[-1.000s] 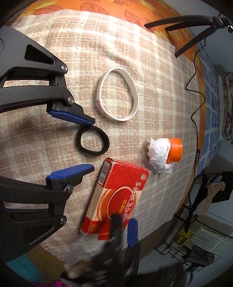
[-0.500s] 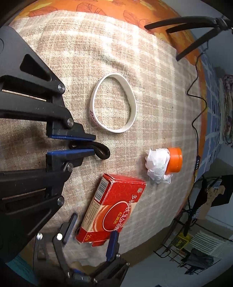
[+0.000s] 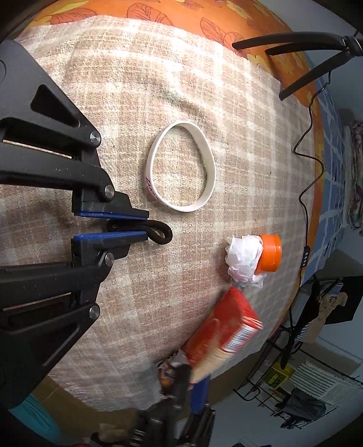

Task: Collect trash
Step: 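Lift the black hair tie with the left tool while the right tool lifts the red box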

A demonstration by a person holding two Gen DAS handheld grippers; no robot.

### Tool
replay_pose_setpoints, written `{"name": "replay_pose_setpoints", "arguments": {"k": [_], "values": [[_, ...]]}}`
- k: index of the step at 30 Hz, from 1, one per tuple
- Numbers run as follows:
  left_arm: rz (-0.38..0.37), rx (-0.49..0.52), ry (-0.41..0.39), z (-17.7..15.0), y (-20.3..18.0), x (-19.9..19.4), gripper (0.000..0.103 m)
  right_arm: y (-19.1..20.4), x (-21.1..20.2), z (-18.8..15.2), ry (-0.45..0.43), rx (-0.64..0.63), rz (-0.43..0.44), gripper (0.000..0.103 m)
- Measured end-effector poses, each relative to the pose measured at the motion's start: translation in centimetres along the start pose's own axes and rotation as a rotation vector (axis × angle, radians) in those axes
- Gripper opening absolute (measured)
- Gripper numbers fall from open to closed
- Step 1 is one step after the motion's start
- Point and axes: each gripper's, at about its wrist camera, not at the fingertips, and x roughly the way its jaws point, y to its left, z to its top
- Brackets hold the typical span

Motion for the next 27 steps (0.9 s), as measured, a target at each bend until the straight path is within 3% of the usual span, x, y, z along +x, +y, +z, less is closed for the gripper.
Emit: {"name": "replay_pose_setpoints", "arguments": {"k": [3, 9, 17, 23, 27], "values": [[0.001, -0.004, -0.004, -0.1, 0.0, -0.3, 0.006, -0.7, 0.1, 0.4, -0.009, 0.016, -0.048, 0.022], [-0.007, -0.010, -0.009, -0.6, -0.2, -1.0, 0.006, -1.1, 0.1, 0.4, -0.042, 0.044, -0.059, 0.018], [-0.004, -0.002, -0.041, -1.2, -0.4, -3.0, 0.005, -2.1, -2.7, -0.5, -0.107, 0.115, 0.000, 0.016], [-0.018, -0.004, -0.054, -2.1, -0.8, -4.6, 0.005, -2.4, -4.7, -1.5, -0.124, 0.211, 0.120, 0.016], [-0.013, 0.006, -0.061, -2.8, -1.3, -5.6, 0.005, -1.9, -5.2, -2.2, -0.117, 0.240, 0.152, 0.016]]}}
